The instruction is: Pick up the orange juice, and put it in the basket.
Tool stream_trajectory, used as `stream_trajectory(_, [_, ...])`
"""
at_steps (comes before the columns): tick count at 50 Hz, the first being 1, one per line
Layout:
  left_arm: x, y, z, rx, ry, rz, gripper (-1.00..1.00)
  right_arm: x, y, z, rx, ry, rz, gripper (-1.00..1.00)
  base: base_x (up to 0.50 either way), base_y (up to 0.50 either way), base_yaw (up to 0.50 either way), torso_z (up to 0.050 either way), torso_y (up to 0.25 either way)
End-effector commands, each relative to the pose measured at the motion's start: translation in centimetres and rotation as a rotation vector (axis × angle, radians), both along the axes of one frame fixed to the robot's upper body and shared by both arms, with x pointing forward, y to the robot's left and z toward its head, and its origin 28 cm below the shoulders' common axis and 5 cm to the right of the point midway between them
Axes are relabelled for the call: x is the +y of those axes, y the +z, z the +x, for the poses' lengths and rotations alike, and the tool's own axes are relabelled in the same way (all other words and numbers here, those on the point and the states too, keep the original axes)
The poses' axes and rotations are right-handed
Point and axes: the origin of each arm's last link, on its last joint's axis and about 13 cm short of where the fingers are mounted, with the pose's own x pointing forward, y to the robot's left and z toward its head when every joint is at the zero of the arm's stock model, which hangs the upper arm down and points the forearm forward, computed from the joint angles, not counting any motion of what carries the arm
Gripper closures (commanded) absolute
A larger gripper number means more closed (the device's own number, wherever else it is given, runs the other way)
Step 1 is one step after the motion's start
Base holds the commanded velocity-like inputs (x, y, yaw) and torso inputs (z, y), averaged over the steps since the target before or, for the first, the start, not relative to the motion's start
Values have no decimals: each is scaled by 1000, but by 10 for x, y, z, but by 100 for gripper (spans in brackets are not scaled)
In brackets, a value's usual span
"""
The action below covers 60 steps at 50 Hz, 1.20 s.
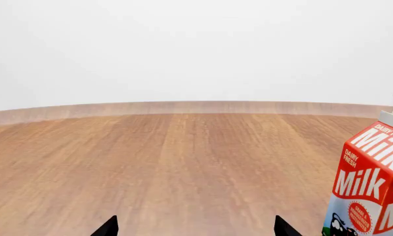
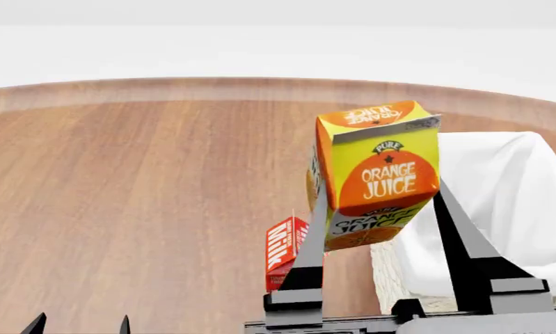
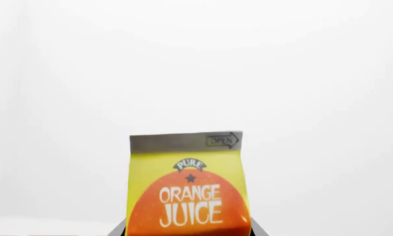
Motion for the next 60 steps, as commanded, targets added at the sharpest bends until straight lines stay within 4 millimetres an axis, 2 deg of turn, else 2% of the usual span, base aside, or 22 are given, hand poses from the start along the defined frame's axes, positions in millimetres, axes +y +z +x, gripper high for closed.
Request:
stream_trajectory(1, [0, 0, 0, 0, 0, 0, -100, -12, 22, 3, -69, -72, -2, 100, 0, 0, 0, 0, 0])
stream_trajectory(19, [0, 0, 0, 0, 0, 0, -100, -32, 27, 24, -56, -172, 20, 100, 0, 0, 0, 0, 1])
stream_trajectory(35, [0, 0, 0, 0, 0, 0, -100, -46, 20, 46, -17, -243, 27, 100, 0, 0, 0, 0, 1])
stream_trajectory(60, [0, 0, 0, 0, 0, 0, -100, -52, -1, 89, 60, -319, 16, 100, 0, 0, 0, 0, 1])
